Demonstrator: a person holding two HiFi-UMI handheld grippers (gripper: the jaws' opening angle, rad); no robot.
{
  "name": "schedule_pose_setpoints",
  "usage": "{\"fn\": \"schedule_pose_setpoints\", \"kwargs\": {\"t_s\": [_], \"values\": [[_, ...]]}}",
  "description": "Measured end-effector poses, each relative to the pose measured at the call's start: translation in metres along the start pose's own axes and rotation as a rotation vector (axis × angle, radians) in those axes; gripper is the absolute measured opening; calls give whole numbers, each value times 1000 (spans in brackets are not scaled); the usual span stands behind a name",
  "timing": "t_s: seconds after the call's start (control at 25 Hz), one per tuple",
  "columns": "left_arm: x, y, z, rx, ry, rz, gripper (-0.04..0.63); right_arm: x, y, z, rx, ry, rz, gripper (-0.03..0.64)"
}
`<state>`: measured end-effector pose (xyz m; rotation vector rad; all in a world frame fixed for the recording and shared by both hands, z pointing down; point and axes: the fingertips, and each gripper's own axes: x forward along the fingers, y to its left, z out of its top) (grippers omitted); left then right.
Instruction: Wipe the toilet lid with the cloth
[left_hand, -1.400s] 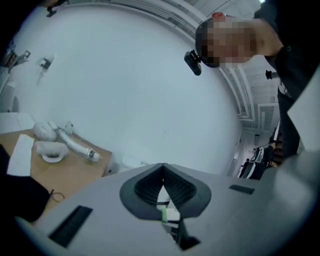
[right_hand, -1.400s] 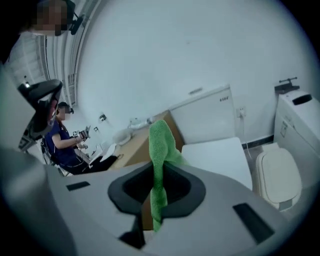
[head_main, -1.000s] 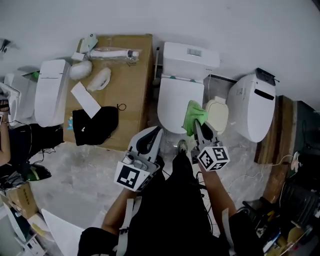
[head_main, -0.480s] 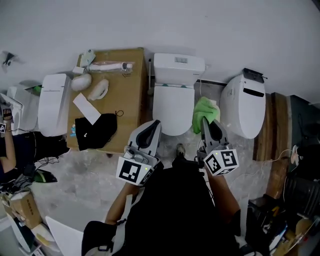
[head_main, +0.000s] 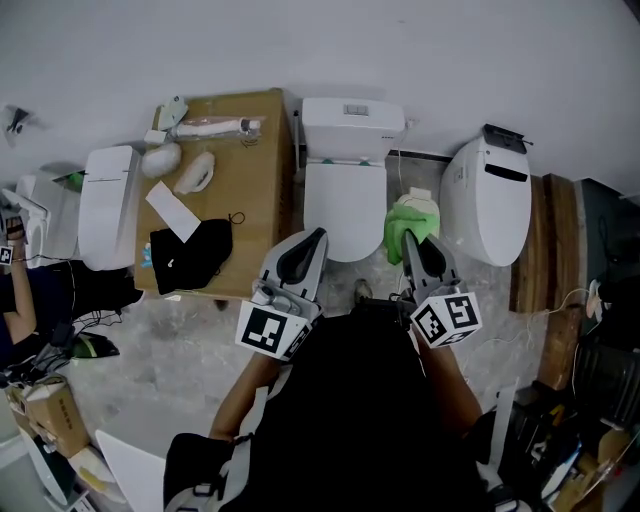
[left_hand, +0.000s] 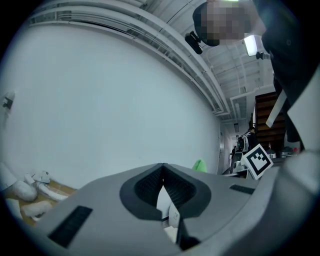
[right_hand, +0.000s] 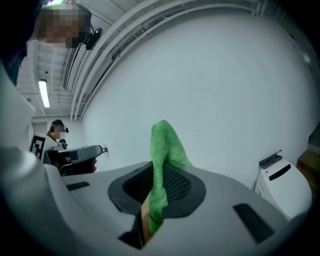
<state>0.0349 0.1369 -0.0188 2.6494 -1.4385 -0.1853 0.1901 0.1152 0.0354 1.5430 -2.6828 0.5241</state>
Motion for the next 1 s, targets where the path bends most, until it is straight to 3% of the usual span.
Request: {"fn": "schedule_pose_setpoints", "kwargs": {"t_s": [1.0], "values": [[-3,4,0,8,1,4,-2,2,0,-7,-7,26,11,51]]}}
